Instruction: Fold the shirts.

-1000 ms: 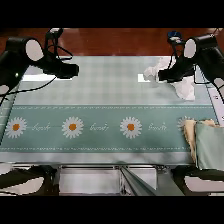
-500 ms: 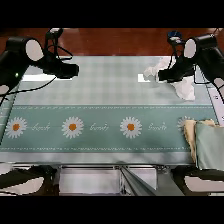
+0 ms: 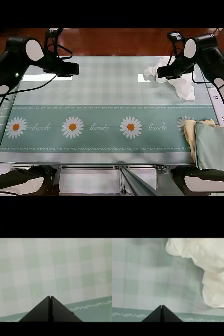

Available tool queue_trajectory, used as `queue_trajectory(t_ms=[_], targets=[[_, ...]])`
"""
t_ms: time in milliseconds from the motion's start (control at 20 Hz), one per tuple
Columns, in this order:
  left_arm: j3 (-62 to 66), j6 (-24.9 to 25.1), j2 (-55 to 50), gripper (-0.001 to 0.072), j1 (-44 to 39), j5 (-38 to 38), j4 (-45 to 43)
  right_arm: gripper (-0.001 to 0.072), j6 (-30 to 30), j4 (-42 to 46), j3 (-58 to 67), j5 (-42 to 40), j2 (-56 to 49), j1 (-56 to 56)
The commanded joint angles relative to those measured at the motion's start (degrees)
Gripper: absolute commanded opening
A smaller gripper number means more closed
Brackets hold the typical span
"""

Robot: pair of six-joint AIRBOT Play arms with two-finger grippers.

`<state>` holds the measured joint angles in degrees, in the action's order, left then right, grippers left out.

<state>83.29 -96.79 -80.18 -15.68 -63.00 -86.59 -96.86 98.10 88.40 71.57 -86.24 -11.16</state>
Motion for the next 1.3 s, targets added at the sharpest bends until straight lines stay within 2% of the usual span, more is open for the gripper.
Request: queue_trajectory(t_ms=[0,50,100,150,200,250,300,400,550,650,850,900,950,1000,1050,1150,1250], targets=[[0.0,0.0,-0.1,0.002,0.1,8.4,0.0,0.002,0.3,1.8,0.0,-10.2,0.0,0.0],[0.0,0.1,-0.2,0.002,0.1,11.8,-0.1,0.0024,0.3,3.6,0.0,-13.5,0.0,0.0],[0.0,0.5,-0.2,0.0028,0.1,14.9,-0.1,0.0168,0.0,6.8,0.0,-17.1,-0.1,0.0],[0.0,0.5,-0.2,0.0061,0.1,17.5,-0.1,0.0424,-0.3,10.7,0.0,-20.5,-0.4,0.1],[0.0,0.5,-0.3,0.0231,0.1,20.0,-0.1,0.0416,-1.9,15.8,0.0,-23.3,-1.0,0.5],[0.0,0.5,-0.6,0.0505,0.2,22.0,-0.1,0.0416,-5.4,20.2,0.0,-24.6,-1.7,1.4],[0.0,1.2,-0.9,0.0506,0.4,23.0,-0.8,0.0416,-10.2,23.0,0.0,-25.0,-2.6,2.9],[0.0,1.5,-1.0,0.0506,1.7,22.4,-2.2,0.0415,-16.3,20.7,0.0,-25.7,-5.0,7.9],[0.0,1.5,-1.2,0.0506,4.3,20.0,-2.1,0.0414,-14.5,10.4,0.0,-28.9,-9.3,13.8],[0.0,1.5,-1.2,0.0506,5.5,15.8,-2.1,0.0413,-12.0,1.7,0.1,-29.1,-12.7,16.5],[0.0,1.5,-1.2,0.0506,6.4,5.5,-2.1,0.0403,-5.0,-11.8,0.1,-23.4,-18.8,18.3],[0.0,2.3,-1.1,0.0506,6.8,2.7,-2.1,0.0379,-2.7,-13.9,0.1,-20.9,-19.7,18.3],[0.3,5.4,-1.0,0.0506,7.4,-0.9,-2.2,0.0281,-0.3,-15.9,0.1,-18.7,-20.3,18.1],[1.0,6.6,-0.9,0.0506,8.5,-4.6,-2.2,0.0045,2.3,-18.4,0.1,-16.6,-20.3,18.1],[1.9,6.6,-0.4,0.0506,9.9,-8.7,-2.1,0.002,4.4,-21.5,0.8,-14.7,-19.6,18.2],[2.3,6.0,2.3,0.0506,13.2,-14.6,-0.4,0.002,8.1,-23.6,3.8,-13.2,-16.3,18.3],[1.2,5.9,7.1,0.0506,16.4,-17.1,4.8,0.002,9.2,-24.3,8.3,-13.3,-11.2,18.1]])
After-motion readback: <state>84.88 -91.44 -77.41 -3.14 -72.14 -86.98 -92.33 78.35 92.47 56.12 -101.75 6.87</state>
